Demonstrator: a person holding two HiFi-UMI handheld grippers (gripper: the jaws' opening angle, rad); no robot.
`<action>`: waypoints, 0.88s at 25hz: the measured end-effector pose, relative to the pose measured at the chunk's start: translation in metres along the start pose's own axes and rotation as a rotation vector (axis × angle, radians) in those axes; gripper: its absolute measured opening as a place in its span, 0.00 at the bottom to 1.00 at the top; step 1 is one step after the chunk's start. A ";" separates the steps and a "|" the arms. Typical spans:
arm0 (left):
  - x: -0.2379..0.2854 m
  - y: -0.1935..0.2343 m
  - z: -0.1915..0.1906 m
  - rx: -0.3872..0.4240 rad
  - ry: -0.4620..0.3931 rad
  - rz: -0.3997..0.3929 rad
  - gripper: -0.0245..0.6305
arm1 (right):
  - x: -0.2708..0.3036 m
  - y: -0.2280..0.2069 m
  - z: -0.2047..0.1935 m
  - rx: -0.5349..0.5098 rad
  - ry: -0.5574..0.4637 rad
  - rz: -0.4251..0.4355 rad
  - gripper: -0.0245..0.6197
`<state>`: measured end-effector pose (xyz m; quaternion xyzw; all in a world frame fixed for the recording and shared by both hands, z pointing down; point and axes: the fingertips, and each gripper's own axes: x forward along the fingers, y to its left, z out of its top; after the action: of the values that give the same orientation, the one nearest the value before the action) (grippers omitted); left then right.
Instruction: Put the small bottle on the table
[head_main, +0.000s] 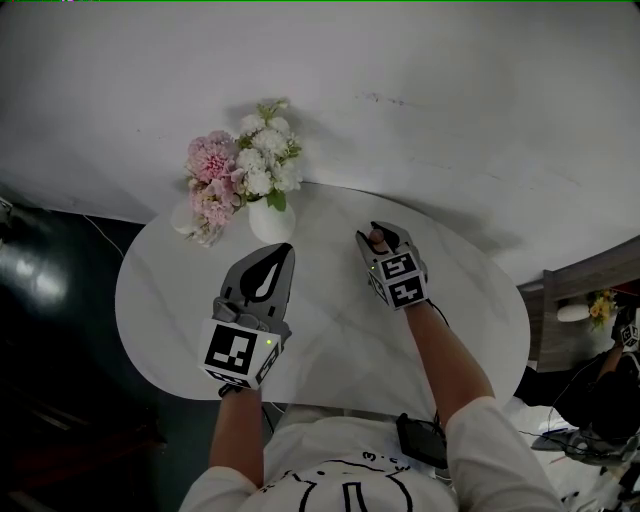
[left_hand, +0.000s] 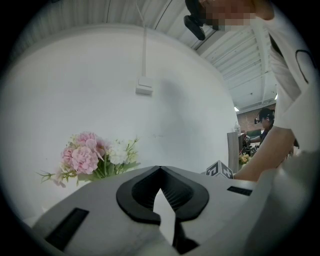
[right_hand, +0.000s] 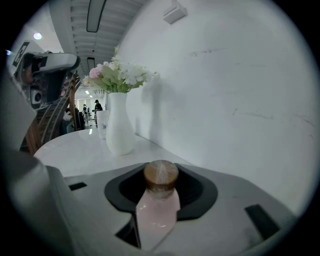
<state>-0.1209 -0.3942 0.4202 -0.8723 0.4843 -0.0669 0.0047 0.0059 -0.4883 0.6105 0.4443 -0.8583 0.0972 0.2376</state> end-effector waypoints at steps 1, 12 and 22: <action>0.000 -0.001 0.000 0.001 -0.001 0.000 0.04 | 0.000 -0.002 -0.002 0.013 0.008 -0.008 0.31; -0.008 -0.019 0.011 0.008 -0.016 0.003 0.04 | -0.029 -0.006 0.012 0.063 -0.047 -0.017 0.53; -0.030 -0.056 0.049 0.037 -0.062 0.022 0.04 | -0.090 0.004 0.034 0.036 -0.119 0.009 0.46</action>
<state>-0.0837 -0.3419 0.3721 -0.8683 0.4923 -0.0488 0.0366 0.0356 -0.4341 0.5364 0.4498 -0.8710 0.0870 0.1775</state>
